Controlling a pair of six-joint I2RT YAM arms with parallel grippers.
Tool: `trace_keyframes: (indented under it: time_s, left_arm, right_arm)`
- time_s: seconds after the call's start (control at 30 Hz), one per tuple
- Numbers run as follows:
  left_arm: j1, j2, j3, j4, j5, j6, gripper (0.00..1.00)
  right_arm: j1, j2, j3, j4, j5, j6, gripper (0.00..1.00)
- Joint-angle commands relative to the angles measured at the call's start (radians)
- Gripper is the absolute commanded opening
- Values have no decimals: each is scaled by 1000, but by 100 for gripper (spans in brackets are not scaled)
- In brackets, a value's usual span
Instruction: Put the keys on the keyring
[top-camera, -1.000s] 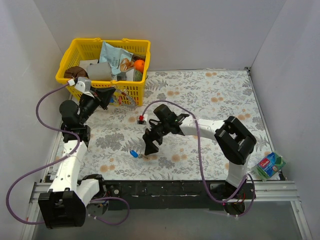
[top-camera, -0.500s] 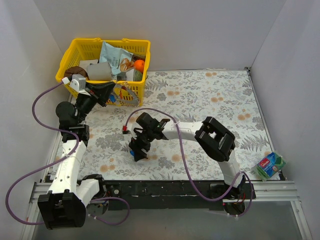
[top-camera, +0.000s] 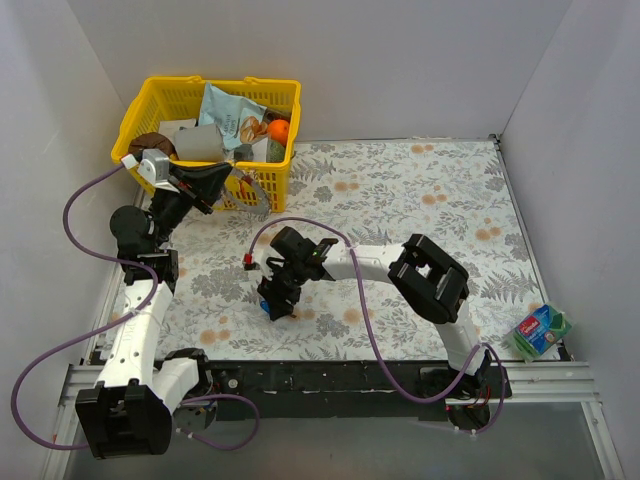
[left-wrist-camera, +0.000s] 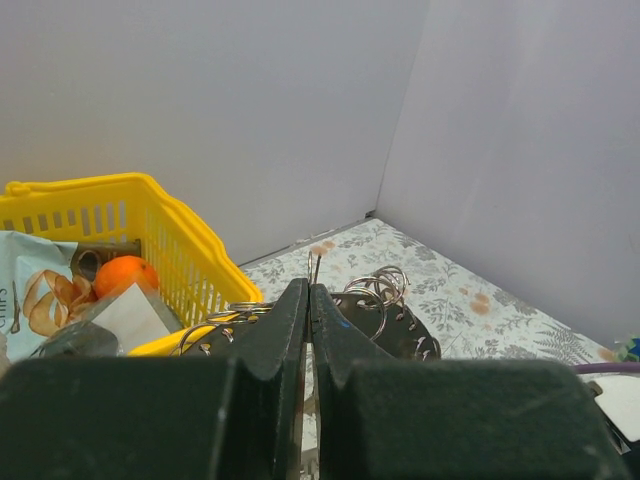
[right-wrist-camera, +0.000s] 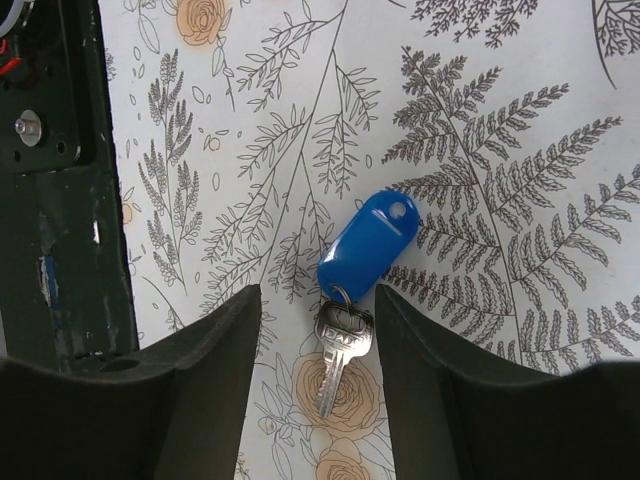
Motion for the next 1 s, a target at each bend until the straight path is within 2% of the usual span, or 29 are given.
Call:
trace_keyframes:
  time_s: [0.0,0.07,0.2,0.3,0.57,0.67,0.7,0.77,0.97]
  left_arm:
    - [6,-24,3,40,9,-14,0]
    - [6,-25,-6,43,11,-14,0]
    - [6,-27,-11,46,15,-20,0]
    - [6,-21,-9,51,20,-27,0]
    - [4,-15,-23,64,37,-43,0]
    - [4,-16,-26,57,41,-37,0]
    - [4,-16,-26,52,43,-31,0]
    - [2,-18,-23,37,44,-20,0]
    - [-11,-12,-2,-12,46,31,0]
  right_arm:
    - [-2,12,25,-27,32,-4,56]
    - [-2,13,24,-28,34,-7,52]
    - [-2,16,22,-36,37,-9,36]
    - [-2,16,25,-43,37,-13,27]
    - [-2,8,31,-59,45,-23,16]
    - [-2,7,39,-76,46,-29,10]
    - [-2,7,42,-80,48,-30,5]
    - [-2,5,51,-97,51,-37,1]
    - [-7,-28,35,-114,69,-46,1]
